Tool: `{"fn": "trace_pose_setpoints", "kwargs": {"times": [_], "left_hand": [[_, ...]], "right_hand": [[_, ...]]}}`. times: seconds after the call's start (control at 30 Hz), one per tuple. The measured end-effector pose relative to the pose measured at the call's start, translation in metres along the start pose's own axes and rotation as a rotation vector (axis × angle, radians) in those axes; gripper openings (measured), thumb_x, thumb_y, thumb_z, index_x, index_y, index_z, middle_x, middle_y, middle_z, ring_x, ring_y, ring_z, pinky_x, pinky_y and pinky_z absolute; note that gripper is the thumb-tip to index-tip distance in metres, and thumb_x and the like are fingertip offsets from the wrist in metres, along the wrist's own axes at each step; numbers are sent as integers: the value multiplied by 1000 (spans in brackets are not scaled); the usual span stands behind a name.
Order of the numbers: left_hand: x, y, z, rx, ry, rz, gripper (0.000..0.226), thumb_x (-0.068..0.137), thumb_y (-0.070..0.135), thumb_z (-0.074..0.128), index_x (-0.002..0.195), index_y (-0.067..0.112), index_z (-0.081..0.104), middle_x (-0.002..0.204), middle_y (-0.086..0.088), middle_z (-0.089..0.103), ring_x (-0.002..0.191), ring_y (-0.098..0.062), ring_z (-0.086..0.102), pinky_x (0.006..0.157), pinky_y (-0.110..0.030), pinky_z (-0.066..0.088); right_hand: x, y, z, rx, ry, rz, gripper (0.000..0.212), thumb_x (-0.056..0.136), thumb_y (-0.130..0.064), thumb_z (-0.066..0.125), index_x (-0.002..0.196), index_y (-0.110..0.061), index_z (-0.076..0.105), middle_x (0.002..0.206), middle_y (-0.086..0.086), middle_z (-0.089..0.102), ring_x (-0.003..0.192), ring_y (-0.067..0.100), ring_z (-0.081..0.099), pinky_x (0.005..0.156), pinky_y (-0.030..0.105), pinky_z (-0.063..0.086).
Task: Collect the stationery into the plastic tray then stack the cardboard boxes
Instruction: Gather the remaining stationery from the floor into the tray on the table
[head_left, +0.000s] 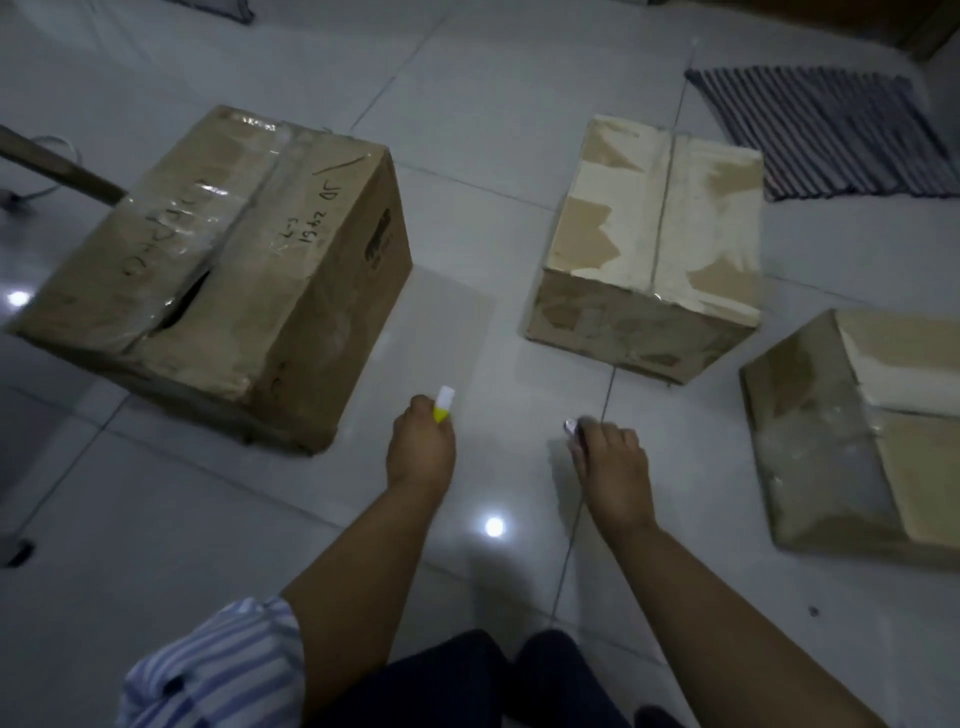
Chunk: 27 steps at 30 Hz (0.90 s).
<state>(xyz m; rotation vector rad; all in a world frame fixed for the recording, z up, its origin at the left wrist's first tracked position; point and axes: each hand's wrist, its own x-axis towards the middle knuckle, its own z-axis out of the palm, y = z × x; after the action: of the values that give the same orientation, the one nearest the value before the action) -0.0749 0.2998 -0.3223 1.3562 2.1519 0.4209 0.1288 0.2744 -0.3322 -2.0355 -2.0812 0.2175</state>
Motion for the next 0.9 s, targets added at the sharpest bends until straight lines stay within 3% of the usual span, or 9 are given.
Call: {"fn": "trace_pose_setpoints", "kwargs": {"times": [0.13,0.23,0.33,0.43,0.6,0.67,0.77,0.83,0.9], "left_hand": [[-70,58,-75,-214,-68,37,29,96,20,46,121,5,47,108,-19,61,97,-36,59,70,-31,38],[-117,99,-133,-291,-78,100,39,97,20,44,135,13,40,121,-11,59,107,-29,58,76,-25,39],[-171,148,-222,-310,-78,131,48,98,24,42,144,22,28,140,-4,48,123,-23,51,93,-25,41],[-220,184,-301,-333,-82,161,51,98,26,42,145,30,25,144,2,44,126,-15,49,92,-17,36],[-294,222,-431,-338,-23,200,45,97,25,45,140,28,33,123,-4,56,102,-15,56,82,-22,41],[-311,228,-468,-364,30,156,42,97,25,45,138,23,37,117,-5,57,101,-18,57,79,-22,40],[-351,225,-517,-433,58,93,38,96,25,45,134,18,40,110,-9,61,96,-25,60,79,-35,50],[-383,212,-544,-477,107,63,38,96,25,46,134,20,40,105,-6,62,90,-20,60,82,-41,52],[-410,196,-563,-512,178,30,37,97,27,45,133,23,40,91,6,58,79,-12,57,79,-38,52]], "right_hand": [[-1,-41,-102,60,-62,27,28,96,-27,49,116,-11,58,97,13,64,85,34,58,72,38,41],[-10,-75,-177,137,-79,42,32,98,-33,41,124,-17,52,105,8,61,91,31,59,75,37,40],[-23,-117,-285,227,-111,39,34,98,-36,39,125,-19,49,109,5,60,95,27,59,74,37,44],[-43,-154,-378,346,-137,46,31,98,-37,40,122,-20,49,105,2,60,90,24,60,70,35,46],[-81,-211,-515,471,-191,-34,27,94,-41,46,110,-20,47,88,-9,51,73,11,50,58,27,34],[-89,-228,-548,497,-215,-78,22,94,-40,48,103,-20,46,81,-12,48,69,11,49,54,27,34],[-106,-255,-586,576,-283,-184,15,95,-36,48,97,-22,44,77,-12,48,65,2,47,53,14,34],[-118,-277,-605,634,-340,-272,12,95,-33,48,98,-21,46,78,-10,52,66,0,48,55,13,34],[-129,-298,-618,684,-385,-351,13,95,-31,48,101,-19,50,84,-4,57,71,6,53,57,18,37]]}}
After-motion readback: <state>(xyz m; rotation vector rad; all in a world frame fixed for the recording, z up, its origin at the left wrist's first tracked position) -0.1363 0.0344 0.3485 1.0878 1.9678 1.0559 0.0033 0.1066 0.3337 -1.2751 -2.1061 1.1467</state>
